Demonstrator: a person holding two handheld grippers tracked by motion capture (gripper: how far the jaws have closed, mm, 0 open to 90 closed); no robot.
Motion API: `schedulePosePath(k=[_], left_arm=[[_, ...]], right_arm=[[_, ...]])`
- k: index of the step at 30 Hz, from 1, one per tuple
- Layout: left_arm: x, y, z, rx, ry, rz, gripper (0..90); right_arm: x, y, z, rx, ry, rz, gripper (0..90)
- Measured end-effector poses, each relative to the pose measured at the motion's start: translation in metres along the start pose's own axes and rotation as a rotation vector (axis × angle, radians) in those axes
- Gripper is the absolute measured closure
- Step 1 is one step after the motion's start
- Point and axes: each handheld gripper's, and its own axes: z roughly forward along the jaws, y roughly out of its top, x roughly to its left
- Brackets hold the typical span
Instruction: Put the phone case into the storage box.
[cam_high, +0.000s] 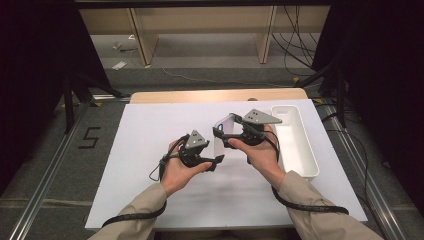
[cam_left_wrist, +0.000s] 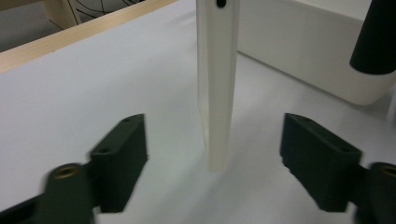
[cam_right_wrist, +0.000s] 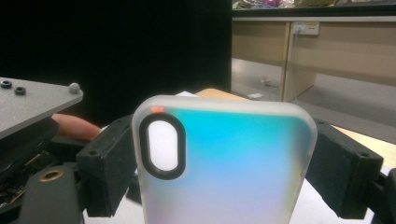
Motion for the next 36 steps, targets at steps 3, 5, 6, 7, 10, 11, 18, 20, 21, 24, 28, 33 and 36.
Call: schedulePosePath(k=[3, 5, 6, 7, 10, 11, 18, 20, 21, 24, 28, 33, 36], left_arm=[[0.002, -0.002, -0.002, 0.010, 0.008, 0.025, 12.1], [0.004, -0.003, -0.003, 0.024, 0.000, 0.045, 1.8], [0.004, -0.003, -0.004, 0.023, -0.001, 0.048, 0.0], [0.004, -0.003, -0.005, 0.021, -0.003, 0.051, 0.0], [0.005, -0.003, -0.006, 0.020, -0.002, 0.059, 0.0], [0.006, -0.003, -0.008, 0.022, -0.006, 0.060, 0.0], [0.010, -0.007, -0.015, 0.015, -0.011, 0.064, 0.0], [0.012, -0.007, -0.018, 0.005, -0.006, 0.068, 0.0], [0.013, -0.008, -0.020, -0.006, -0.004, 0.064, 0.0], [0.015, -0.010, -0.024, -0.024, -0.007, 0.065, 0.0], [0.017, -0.011, -0.025, -0.022, -0.005, 0.066, 0.0], [0.017, -0.012, -0.028, -0.027, -0.002, 0.071, 0.0], [0.019, -0.013, -0.031, -0.029, 0.005, 0.066, 0.0]], right_arm=[[-0.001, 0.001, -0.001, -0.002, -0.004, -0.002, 17.9], [-0.002, 0.001, -0.003, -0.001, -0.010, -0.002, 17.9], [-0.003, 0.002, -0.003, -0.002, -0.011, -0.001, 17.9], [-0.003, 0.002, -0.004, -0.005, -0.014, -0.001, 17.9], [-0.006, 0.004, -0.006, -0.011, -0.023, 0.001, 17.9], [-0.007, 0.004, -0.006, -0.011, -0.023, 0.002, 17.9], [-0.009, 0.006, -0.009, -0.013, -0.034, 0.009, 17.9], [-0.010, 0.007, -0.010, -0.016, -0.037, 0.009, 17.9], [-0.010, 0.007, -0.010, -0.016, -0.039, 0.009, 17.9], [-0.011, 0.008, -0.011, -0.019, -0.043, 0.012, 17.9], [-0.014, 0.009, -0.012, -0.024, -0.049, 0.015, 17.9], [-0.016, 0.011, -0.014, -0.028, -0.058, 0.019, 17.9], [-0.017, 0.012, -0.016, -0.028, -0.061, 0.020, 17.9]])
